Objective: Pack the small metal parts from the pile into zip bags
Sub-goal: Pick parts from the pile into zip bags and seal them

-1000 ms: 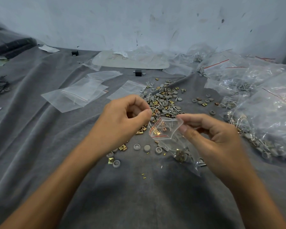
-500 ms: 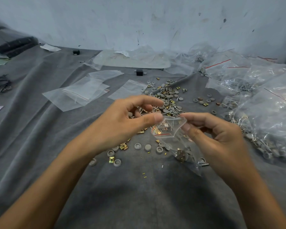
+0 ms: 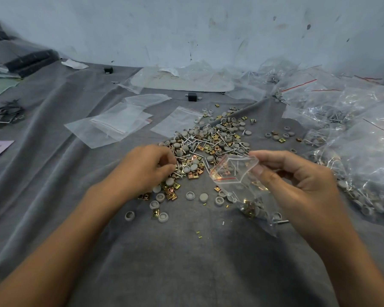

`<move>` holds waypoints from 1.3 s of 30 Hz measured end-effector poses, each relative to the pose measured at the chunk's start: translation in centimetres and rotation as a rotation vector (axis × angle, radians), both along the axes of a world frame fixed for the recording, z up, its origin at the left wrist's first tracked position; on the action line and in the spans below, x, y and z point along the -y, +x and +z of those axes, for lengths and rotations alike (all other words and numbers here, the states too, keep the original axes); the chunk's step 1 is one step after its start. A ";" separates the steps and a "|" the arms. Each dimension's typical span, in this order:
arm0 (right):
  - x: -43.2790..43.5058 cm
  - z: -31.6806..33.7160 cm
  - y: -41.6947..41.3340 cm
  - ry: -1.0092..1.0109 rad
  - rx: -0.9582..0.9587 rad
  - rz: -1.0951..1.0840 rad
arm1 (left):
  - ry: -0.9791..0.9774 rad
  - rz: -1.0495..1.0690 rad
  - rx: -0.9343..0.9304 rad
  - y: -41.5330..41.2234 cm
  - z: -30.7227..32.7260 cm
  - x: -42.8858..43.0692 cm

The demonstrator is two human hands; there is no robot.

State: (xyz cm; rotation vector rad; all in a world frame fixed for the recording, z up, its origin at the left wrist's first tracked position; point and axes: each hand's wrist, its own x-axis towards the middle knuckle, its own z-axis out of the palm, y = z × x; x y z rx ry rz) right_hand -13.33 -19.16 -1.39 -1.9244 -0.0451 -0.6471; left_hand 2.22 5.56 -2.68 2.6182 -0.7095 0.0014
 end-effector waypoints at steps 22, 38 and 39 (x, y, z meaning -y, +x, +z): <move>-0.2 0.2 -0.2 0.021 -0.015 0.003 | 0.292 -0.158 0.178 -0.3 0.2 0.7; -0.3 0.3 -0.2 0.012 -0.012 0.008 | -0.472 -0.105 -0.167 -0.6 1.9 0.1; -0.3 0.3 -0.2 0.012 -0.012 0.010 | -0.535 -0.128 -0.210 -1.0 2.1 0.3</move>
